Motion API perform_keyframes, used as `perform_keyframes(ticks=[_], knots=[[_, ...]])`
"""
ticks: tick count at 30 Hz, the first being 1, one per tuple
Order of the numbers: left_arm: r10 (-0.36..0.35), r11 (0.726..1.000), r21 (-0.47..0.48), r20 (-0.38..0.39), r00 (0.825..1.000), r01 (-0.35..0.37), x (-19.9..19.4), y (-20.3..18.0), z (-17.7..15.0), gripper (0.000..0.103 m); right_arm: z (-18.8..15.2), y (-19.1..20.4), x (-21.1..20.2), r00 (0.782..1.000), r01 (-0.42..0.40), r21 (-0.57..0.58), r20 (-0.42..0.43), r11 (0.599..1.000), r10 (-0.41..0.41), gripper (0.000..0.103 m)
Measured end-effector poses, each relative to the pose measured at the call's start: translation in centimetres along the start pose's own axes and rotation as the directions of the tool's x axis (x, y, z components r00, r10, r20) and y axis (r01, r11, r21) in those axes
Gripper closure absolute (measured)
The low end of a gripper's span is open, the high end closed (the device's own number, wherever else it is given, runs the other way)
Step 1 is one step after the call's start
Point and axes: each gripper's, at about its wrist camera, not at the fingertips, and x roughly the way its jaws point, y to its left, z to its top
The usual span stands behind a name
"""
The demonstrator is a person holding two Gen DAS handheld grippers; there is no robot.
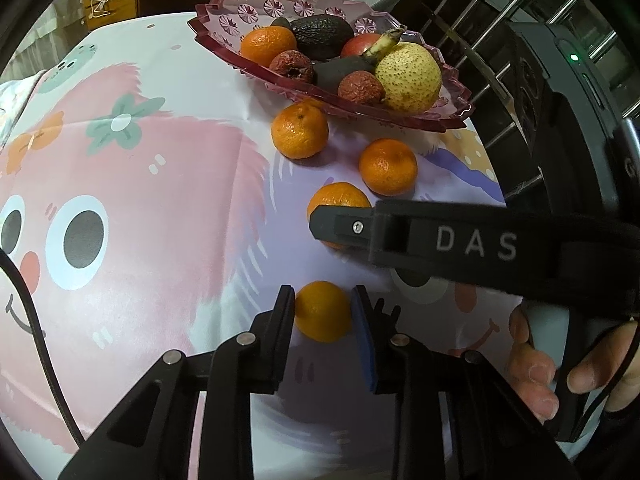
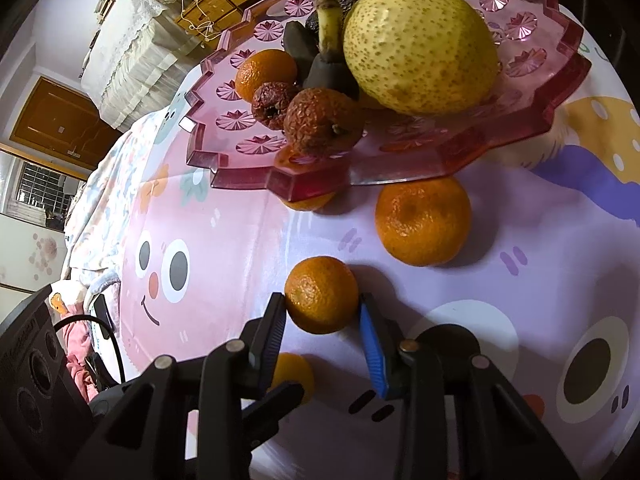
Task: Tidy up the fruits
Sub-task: 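Grasp an orange with the left gripper while the right gripper grasps another orange, then carry both oranges into the pink bowl and open both grippers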
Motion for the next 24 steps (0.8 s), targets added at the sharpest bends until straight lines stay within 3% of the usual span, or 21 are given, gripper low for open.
perform_keyframes(ticks=[5,11,17,24], knots=[[0.012,1.0,-0.011,-0.001,1.0,-0.012,-1.2,0.8,-0.5,0.076,-0.3,-0.2,-0.6,1.0,-0.022,0.017,0.014,1.0,0.022,0.066],[0.022,0.996,-0.088,0.017,1.0,-0.02,-3.5,4.1,0.2,0.076,-1.2,0.4,-1.4,0.999,-0.03,0.027,0.027,0.999,0.03,0.066],[0.02,0.995,-0.095,0.054,0.998,-0.015,-5.6,6.4,2.6,0.076,-2.1,1.5,-2.7,0.999,-0.024,0.021,0.039,0.999,0.023,0.066],[0.003,0.999,-0.032,0.077,0.997,-0.001,-7.9,7.5,6.7,0.076,-2.1,3.4,-4.3,0.997,-0.015,0.028,0.076,0.999,0.013,0.066]])
